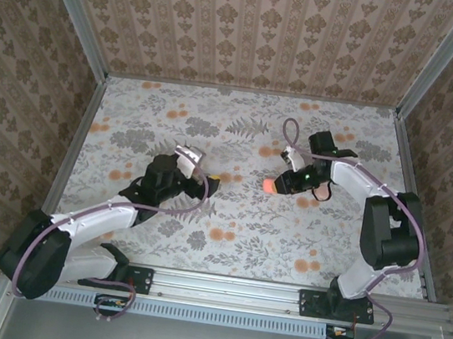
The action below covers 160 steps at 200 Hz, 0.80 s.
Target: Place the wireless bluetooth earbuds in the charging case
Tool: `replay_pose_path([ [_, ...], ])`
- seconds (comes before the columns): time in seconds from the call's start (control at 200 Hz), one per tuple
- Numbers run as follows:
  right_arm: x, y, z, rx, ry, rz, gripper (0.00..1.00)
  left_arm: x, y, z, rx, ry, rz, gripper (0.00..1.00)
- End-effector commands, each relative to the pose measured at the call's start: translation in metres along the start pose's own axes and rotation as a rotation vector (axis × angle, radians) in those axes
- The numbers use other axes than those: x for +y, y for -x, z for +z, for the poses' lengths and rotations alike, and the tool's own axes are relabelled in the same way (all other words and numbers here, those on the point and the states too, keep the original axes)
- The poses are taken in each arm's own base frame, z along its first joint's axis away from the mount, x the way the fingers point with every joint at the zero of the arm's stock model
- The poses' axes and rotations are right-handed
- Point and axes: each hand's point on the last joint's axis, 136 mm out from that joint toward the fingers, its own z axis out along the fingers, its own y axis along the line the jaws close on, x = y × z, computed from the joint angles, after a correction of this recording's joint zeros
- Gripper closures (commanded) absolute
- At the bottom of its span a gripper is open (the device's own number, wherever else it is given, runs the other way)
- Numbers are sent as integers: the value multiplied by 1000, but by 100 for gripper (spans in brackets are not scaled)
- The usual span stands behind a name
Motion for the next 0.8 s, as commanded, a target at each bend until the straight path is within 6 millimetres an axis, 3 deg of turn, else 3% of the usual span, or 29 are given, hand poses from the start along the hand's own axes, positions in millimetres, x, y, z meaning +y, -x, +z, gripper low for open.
replay_pose_path([
  [0.0,-14,-3,1,35,-22,75,77,8,14,-4,-19,35,-21,2],
  [0.58,-66,-14,7,80,-121,131,74,36,7,-4,42,132,-39,2],
  [0.795,-79,-8,-1,50,-152,138,60,45,14,-7,33,154,-38,2],
])
